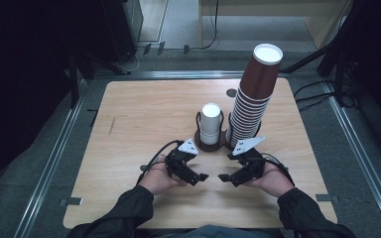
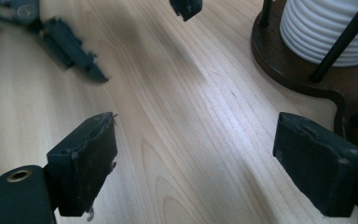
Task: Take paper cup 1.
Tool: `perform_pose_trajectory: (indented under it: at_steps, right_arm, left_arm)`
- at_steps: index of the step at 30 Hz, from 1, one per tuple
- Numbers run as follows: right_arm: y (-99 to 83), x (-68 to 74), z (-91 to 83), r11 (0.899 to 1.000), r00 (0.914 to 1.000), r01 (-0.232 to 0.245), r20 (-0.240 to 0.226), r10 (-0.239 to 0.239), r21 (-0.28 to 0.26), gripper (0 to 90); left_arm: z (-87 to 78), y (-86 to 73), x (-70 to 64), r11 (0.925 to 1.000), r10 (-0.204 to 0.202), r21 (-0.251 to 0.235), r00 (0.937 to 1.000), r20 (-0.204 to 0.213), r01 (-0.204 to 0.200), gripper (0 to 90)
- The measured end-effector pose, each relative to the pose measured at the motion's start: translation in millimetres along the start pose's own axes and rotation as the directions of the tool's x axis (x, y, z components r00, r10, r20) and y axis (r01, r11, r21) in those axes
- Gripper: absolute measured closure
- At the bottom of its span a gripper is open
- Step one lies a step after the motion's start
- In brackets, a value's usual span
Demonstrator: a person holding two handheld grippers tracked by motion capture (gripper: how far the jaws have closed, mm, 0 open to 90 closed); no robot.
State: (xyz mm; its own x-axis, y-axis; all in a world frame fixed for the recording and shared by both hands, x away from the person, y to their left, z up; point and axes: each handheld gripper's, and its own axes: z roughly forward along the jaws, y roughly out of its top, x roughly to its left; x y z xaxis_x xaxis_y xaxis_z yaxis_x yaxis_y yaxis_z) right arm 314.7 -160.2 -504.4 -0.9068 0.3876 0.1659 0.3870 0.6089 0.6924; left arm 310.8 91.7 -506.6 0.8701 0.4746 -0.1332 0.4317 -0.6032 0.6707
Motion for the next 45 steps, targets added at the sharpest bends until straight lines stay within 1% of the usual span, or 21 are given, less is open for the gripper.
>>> perform_pose_trajectory:
  at_steps: [1, 2, 3, 5, 9, 12, 13, 15, 16, 17, 20, 21, 23, 28, 29, 32, 33, 34, 38, 40, 45]
  right_arm:
    - [0.0, -1.4, -0.8, 1.000, 0.9999, 0.004, 0.012, -0.004, -0.006, 17.4]
    - [0.0, -1.4, -0.8, 1.000, 0.9999, 0.004, 0.012, -0.004, -0.006, 17.4]
    - [1.0, -3.5, -2.4, 1.000, 0.9998, 0.003, 0.021, -0.002, -0.018, 19.6]
    - [1.6, -3.7, -2.3, 1.000, 0.9996, 0.005, 0.028, -0.004, -0.021, 19.8]
    - [4.2, -0.3, 0.2, 1.000, 0.9988, 0.013, 0.047, -0.012, -0.019, 26.2]
    - [4.5, 1.5, 0.3, 1.000, 0.9987, 0.020, 0.048, -0.019, -0.016, 27.4]
    - [5.4, 2.6, -1.3, 1.000, 0.9988, 0.019, 0.045, -0.018, -0.024, 32.2]
    - [5.8, 3.3, -2.4, 1.000, 0.9989, 0.013, 0.046, -0.011, -0.026, 33.8]
    - [6.4, 2.0, -4.5, 0.999, 0.9989, 0.010, 0.047, -0.008, -0.045, 39.8]
    - [6.4, 1.6, -5.3, 0.999, 0.9989, 0.007, 0.047, -0.005, -0.046, 42.2]
    - [6.4, 0.7, -6.2, 0.999, 0.9991, -0.009, 0.041, 0.011, -0.041, 47.3]
    - [5.6, -0.1, -6.4, 0.999, 0.9993, -0.019, 0.031, 0.020, -0.031, 50.5]
    - [4.9, -0.3, -6.4, 0.999, 0.9994, -0.022, 0.026, 0.023, -0.024, 52.2]
    - [4.1, -0.4, -8.8, 0.999, 0.9988, -0.028, 0.039, 0.029, -0.028, 57.3]
    - [4.2, -1.2, -9.6, 0.999, 0.9983, -0.036, 0.045, 0.037, -0.031, 61.3]
    - [4.5, -2.2, -9.9, 0.998, 0.9976, -0.052, 0.045, 0.054, -0.029, 65.8]
    - [4.8, -2.2, -10.0, 0.998, 0.9972, -0.059, 0.045, 0.060, -0.027, 70.0]
    - [4.8, -1.9, -10.0, 0.998, 0.9973, -0.056, 0.046, 0.057, -0.027, 70.6]
    - [6.3, -1.5, -8.9, 0.997, 0.9960, -0.067, 0.058, 0.069, -0.031, 76.1]
    - [6.9, -1.2, -8.6, 0.997, 0.9957, -0.068, 0.061, 0.070, -0.032, 77.2]
    - [10.8, 1.4, -7.2, 0.998, 0.9942, -0.065, 0.085, 0.067, -0.027, 83.9]
  left_arm:
    - [0.0, 0.0, 0.0, 1.0000, 0.000, 0.000, 1.0000, 0.000, 0.000, 22.5]
    - [-3.0, 0.3, 3.0, 0.9999, 0.006, -0.016, 0.9999, -0.014, -0.007, 22.5]
    - [-7.7, 0.9, 6.2, 0.9995, -0.004, -0.032, 0.9997, -0.024, 0.004, 24.4]
    - [-11.4, 1.9, 7.8, 0.9991, -0.014, -0.040, 0.9996, -0.026, 0.013, 26.7]
    - [-24.9, 5.9, 10.1, 0.9948, -0.049, -0.090, 0.9987, -0.010, 0.048, 40.0]
    - [-26.7, 5.4, 10.6, 0.9955, -0.045, -0.084, 0.9990, -0.006, 0.044, 42.4]
    - [-28.4, 4.0, 11.1, 0.9981, -0.018, -0.059, 0.9998, -0.009, 0.018, 44.2]
    - [-28.7, 3.7, 11.4, 0.9986, -0.018, -0.049, 0.9998, -0.011, 0.017, 44.9]
    - [-30.7, 3.7, 12.3, 0.9989, -0.023, -0.041, 0.9997, -0.006, 0.023, 46.1]
    - [-31.9, 4.0, 12.7, 0.9989, -0.022, -0.042, 0.9997, -0.015, 0.021, 47.2]
    - [-33.8, 4.3, 14.5, 0.9987, -0.021, -0.047, 0.9996, -0.020, 0.020, 48.5]
    - [-34.2, 3.8, 16.0, 0.9990, -0.012, -0.043, 0.9997, -0.023, 0.011, 52.4]
    - [-34.9, 3.1, 17.4, 0.9993, -0.010, -0.037, 0.9997, -0.023, 0.009, 53.4]
    - [-35.3, 3.4, 20.9, 0.9984, -0.041, -0.041, 0.9987, -0.029, 0.039, 54.4]
    - [-36.1, 3.9, 22.8, 0.9971, -0.061, -0.048, 0.9978, -0.026, 0.060, 54.4]
    - [-38.0, 4.0, 25.7, 0.9964, -0.068, -0.052, 0.9974, -0.024, 0.067, 54.2]
    - [-39.4, 3.5, 28.1, 0.9949, -0.080, -0.062, 0.9966, -0.019, 0.079, 51.9]
    - [-39.7, 3.0, 29.9, 0.9931, -0.097, -0.066, 0.9952, -0.011, 0.096, 50.8]
    - [-40.9, 2.1, 33.5, 0.9917, -0.113, -0.063, 0.9936, -0.003, 0.113, 49.9]
    - [-41.5, 3.1, 34.6, 0.9927, -0.109, -0.052, 0.9940, -0.003, 0.109, 49.7]
    - [-45.5, 6.1, 40.3, 0.9904, -0.121, -0.068, 0.9927, -0.002, 0.120, 46.8]
